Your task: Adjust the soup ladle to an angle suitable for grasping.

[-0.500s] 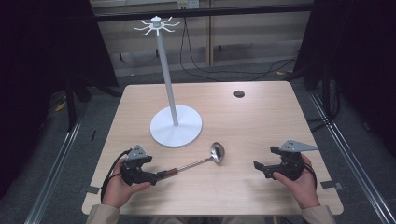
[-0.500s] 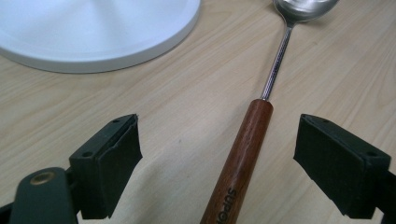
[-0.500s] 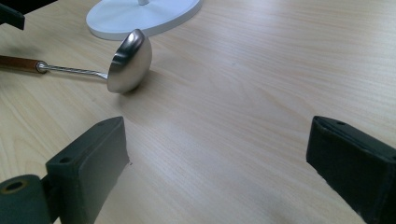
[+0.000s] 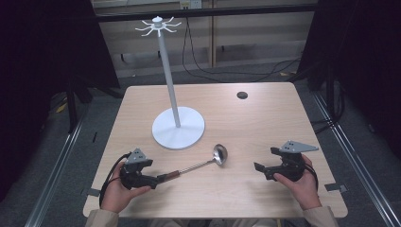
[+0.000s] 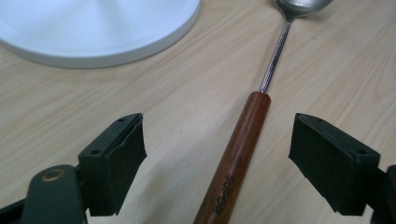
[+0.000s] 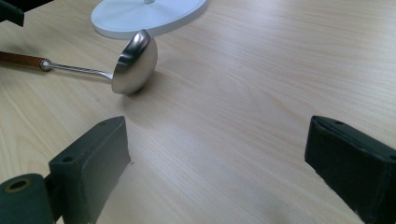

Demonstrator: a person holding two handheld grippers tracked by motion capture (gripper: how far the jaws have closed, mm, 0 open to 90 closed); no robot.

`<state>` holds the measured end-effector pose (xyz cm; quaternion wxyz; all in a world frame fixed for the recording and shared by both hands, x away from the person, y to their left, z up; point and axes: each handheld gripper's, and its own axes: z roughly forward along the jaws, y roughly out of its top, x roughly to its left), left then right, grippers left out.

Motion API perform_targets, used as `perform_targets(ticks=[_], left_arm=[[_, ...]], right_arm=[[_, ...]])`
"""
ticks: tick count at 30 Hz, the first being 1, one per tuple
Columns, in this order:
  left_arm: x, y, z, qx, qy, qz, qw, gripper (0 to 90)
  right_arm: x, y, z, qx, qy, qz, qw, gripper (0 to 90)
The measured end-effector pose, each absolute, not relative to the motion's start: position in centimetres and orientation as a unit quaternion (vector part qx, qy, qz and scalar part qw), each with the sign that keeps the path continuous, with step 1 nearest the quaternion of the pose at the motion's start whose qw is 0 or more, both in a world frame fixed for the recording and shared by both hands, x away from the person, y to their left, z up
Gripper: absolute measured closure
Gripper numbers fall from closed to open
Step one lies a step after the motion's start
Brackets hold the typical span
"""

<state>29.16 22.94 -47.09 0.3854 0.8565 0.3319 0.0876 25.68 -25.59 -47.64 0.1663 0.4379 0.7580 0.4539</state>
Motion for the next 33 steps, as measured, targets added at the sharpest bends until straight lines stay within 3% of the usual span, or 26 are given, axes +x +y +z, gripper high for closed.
perform_targets(ticks=[5,8,10,11,15,24,27,33], left_arm=[[29.0,22.3,-47.1,0.871,0.306,0.098,0.371,23.7],[28.8,22.3,-47.1,0.874,0.302,0.085,0.371,32.8],[28.8,22.5,-47.0,0.879,0.294,0.090,0.365,43.4],[28.7,22.5,-46.9,0.878,0.297,0.089,0.364,43.4],[28.8,22.3,-46.6,0.885,0.288,0.082,0.356,61.5],[28.4,23.1,-46.3,0.892,0.288,0.070,0.343,78.2],[27.9,23.8,-46.4,0.890,0.293,0.072,0.342,79.6],[27.4,24.2,-46.8,0.888,0.293,0.086,0.343,65.2]], right_arm=[[25.6,-25.9,-47.3,0.439,0.752,0.460,0.172,5.9],[25.5,-25.9,-47.2,0.442,0.750,0.462,0.171,6.2],[25.4,-25.9,-47.2,0.440,0.752,0.460,0.172,6.4],[25.4,-25.9,-47.2,0.439,0.752,0.460,0.174,6.4],[25.0,-26.2,-47.2,0.444,0.750,0.458,0.175,6.6],[25.3,-25.7,-47.2,0.439,0.753,0.460,0.172,6.8],[25.8,-25.2,-47.1,0.433,0.755,0.463,0.169,6.8],[26.8,-24.0,-47.1,0.421,0.762,0.464,0.163,7.0]])
